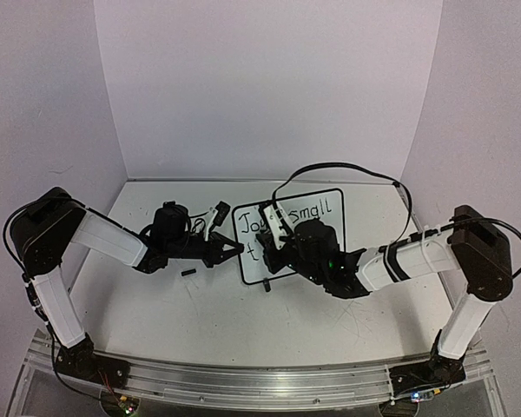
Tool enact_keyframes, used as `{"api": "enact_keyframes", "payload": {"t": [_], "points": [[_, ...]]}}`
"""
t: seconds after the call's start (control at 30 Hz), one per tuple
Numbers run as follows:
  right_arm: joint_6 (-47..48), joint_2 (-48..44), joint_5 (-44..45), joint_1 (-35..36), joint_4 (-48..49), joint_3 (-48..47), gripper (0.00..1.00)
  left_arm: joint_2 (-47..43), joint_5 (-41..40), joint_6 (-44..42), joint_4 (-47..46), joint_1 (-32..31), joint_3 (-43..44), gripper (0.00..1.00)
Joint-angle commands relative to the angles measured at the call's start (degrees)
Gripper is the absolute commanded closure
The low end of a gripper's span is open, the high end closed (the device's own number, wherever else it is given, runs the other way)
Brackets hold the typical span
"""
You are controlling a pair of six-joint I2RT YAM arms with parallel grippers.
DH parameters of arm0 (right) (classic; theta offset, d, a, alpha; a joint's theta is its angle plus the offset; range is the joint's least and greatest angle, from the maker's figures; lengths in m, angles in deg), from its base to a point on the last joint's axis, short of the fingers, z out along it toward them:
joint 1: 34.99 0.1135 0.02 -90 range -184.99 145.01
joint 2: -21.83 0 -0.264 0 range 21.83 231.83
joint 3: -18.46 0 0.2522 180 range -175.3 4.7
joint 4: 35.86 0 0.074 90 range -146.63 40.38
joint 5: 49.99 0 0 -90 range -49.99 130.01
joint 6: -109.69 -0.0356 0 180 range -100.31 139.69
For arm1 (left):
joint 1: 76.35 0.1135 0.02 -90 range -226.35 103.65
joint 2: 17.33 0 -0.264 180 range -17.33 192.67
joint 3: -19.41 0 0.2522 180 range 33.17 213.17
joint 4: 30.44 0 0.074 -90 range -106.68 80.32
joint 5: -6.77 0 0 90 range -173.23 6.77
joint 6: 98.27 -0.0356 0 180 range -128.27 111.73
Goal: Write a sentence on the whiteboard
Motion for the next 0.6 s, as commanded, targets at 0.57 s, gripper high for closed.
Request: {"api": "enact_keyframes", "payload": {"t": [0.57], "points": [[-1.98, 0.46, 2.02, -0.23, 1.13, 1.64, 1.00, 0.04, -5.09, -4.43, 4.06, 0.59, 0.48, 1.00]]}}
